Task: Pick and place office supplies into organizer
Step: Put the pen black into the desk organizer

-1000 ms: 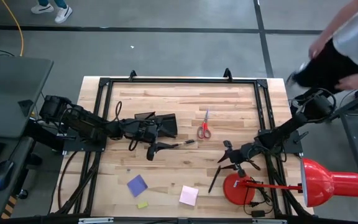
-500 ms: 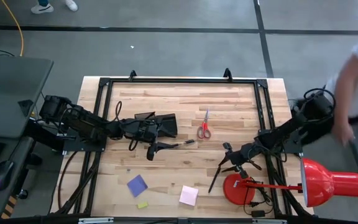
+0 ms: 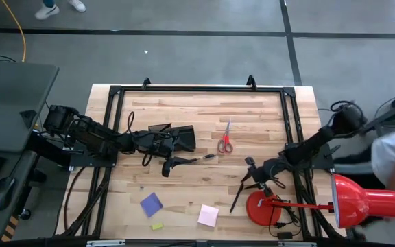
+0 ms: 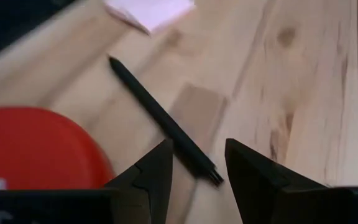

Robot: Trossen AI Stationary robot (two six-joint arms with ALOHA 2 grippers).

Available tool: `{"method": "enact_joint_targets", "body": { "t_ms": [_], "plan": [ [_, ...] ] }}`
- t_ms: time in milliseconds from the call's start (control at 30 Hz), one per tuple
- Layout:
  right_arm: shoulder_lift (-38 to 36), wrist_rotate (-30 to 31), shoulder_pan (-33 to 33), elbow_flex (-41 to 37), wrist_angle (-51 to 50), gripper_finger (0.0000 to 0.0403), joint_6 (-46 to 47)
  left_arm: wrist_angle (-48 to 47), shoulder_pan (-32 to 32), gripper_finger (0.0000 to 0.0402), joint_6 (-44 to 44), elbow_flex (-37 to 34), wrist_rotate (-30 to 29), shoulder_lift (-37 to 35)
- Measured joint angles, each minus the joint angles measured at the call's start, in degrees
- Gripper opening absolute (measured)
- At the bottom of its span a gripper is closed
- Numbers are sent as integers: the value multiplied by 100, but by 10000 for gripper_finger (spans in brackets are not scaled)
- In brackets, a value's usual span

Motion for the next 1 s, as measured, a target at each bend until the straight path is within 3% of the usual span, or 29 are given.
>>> {"method": "enact_joint_targets", "body": {
  "t_ms": [200, 467, 633, 1000],
  "plan": [
    [893, -299, -102, 0, 947, 138, -125, 0, 0, 209, -16, 0, 2, 0],
    [1802, -255, -102, 207, 1477, 138, 75, 0, 0, 209, -105, -1, 2, 0],
    [1990, -271, -140, 478, 1431, 131, -28, -12, -2, 209, -110, -2, 2, 0],
    [1995, -600, -535, 612, 1103, 14, 274, -164, -2, 209, -125, -2, -1, 0]
  ]
}}
